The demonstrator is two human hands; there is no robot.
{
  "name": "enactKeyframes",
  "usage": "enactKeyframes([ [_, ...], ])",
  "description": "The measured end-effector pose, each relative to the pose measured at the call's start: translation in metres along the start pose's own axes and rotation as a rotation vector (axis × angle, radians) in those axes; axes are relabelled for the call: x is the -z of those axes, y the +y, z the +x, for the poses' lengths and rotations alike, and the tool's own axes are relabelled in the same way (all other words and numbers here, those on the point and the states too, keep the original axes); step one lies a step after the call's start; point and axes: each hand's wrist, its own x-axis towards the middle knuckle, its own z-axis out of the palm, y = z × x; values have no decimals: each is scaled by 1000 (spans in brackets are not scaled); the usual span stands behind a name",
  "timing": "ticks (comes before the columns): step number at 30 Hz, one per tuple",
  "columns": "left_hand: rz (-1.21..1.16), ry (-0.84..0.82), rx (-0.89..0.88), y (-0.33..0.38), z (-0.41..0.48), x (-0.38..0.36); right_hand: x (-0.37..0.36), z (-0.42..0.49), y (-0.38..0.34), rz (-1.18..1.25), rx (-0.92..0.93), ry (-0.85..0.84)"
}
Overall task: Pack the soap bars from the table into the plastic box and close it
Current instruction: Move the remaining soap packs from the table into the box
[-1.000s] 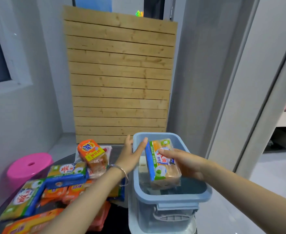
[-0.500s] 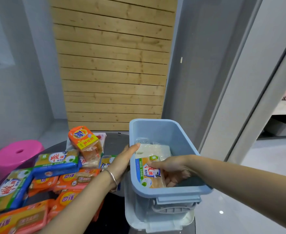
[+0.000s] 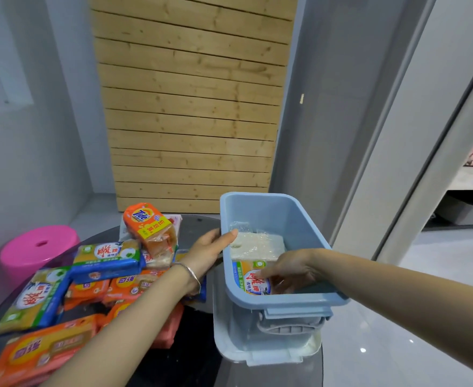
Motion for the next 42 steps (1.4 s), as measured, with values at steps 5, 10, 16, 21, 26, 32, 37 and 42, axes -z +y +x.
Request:
enactKeyframes([
  [5,343,42,-91,13,-2,43,16,-40,-33,11,282,224],
  [10,519,196,-158,9,-10,112,-1,-60,-89,244,460,75],
  [16,602,349,-217,1,-7,169,-57,-15,-136,299,404,9],
  [21,683,283,-204,-5,18,189,-81,31,-166,369,320,-19],
  [26,860,236,-93,-9,45,194,-84,65,-175,355,299,41],
  [32,819,235,-99,-23,62,195,-81,75,-175,289,304,58],
  [37,720,291,-210,-15,59,192,-76,73,-173,181,407,151],
  [42,717,273,-401,21,39,176,-53,46,-173,47,581,241],
])
